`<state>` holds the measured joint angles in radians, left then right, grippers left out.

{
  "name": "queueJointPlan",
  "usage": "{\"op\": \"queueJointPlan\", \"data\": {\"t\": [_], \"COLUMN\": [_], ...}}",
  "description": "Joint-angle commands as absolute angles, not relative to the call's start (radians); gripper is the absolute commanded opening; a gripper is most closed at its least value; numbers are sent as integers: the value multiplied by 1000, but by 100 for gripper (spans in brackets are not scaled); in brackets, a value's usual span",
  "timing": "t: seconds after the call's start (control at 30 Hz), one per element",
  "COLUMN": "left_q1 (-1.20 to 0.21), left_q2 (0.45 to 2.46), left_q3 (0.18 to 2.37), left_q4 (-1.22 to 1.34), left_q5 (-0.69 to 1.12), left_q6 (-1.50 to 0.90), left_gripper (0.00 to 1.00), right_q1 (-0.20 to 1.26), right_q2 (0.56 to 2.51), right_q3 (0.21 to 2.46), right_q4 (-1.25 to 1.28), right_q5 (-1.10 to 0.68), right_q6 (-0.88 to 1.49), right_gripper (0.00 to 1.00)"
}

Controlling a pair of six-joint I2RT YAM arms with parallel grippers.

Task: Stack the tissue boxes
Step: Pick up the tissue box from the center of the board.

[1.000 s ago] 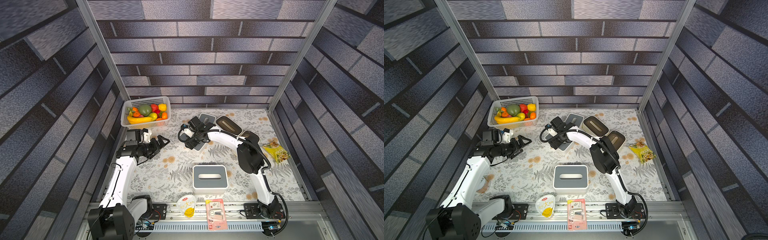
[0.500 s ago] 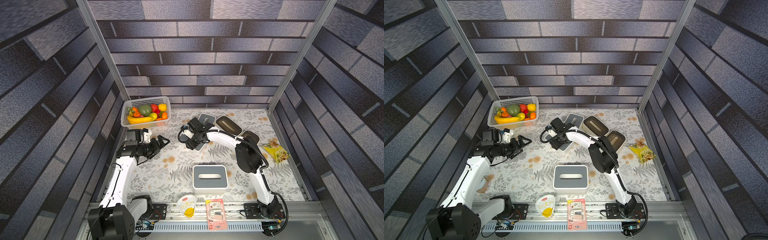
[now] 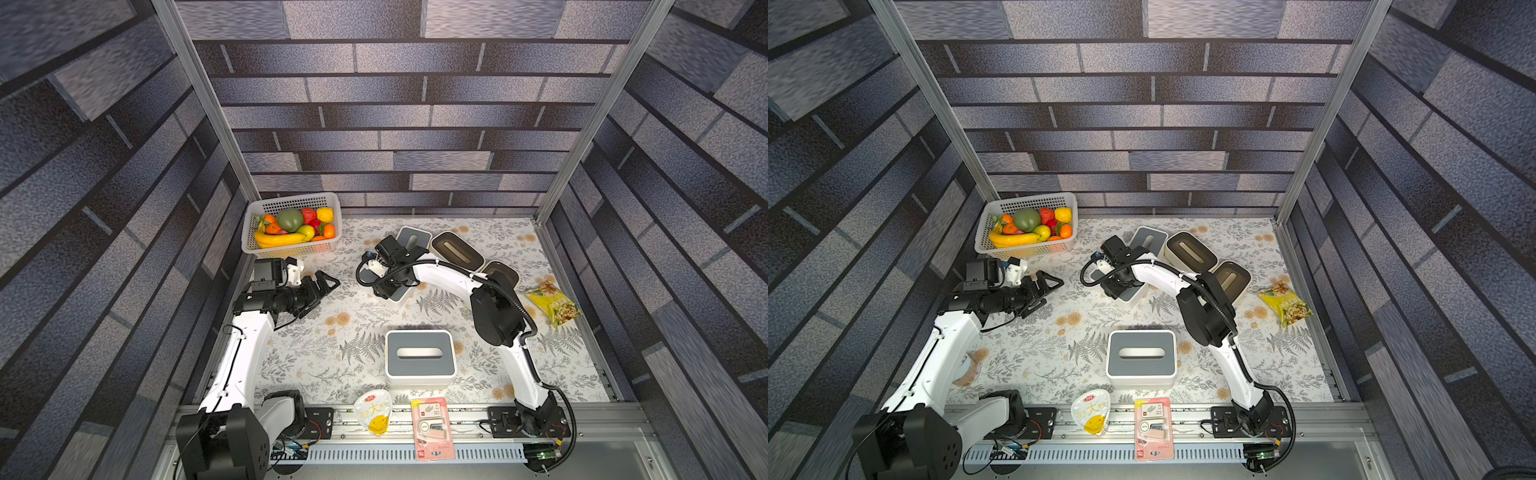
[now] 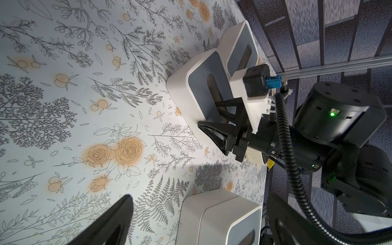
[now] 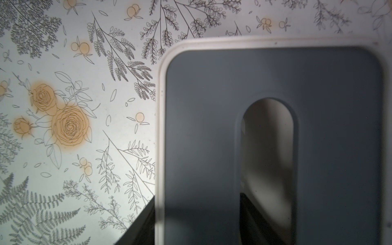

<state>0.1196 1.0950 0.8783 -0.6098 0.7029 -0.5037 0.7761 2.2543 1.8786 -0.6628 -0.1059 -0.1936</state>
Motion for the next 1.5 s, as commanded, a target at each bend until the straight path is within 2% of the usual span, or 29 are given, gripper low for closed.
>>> {"op": "queueJointPlan", "data": {"t": [0.0, 0.5, 1.47], "left_q1": [125, 129, 110], "left_q2": [1099, 1103, 1096], "left_q3": [871, 873, 876], "left_q4": [-622, -623, -658], "left_q5": [722, 723, 683], "left_q6": [-477, -476, -453], "left_gripper": [100, 100, 100], "right_q1": [771, 779, 827], "right_q2": [2258, 2222, 2063], "right_q3": [1889, 1850, 1795], "right_q4": [-679, -654, -616], "right_q5": [-104, -101, -193], "right_q6": [-203, -237, -331], "right_gripper": [56, 48, 45]}}
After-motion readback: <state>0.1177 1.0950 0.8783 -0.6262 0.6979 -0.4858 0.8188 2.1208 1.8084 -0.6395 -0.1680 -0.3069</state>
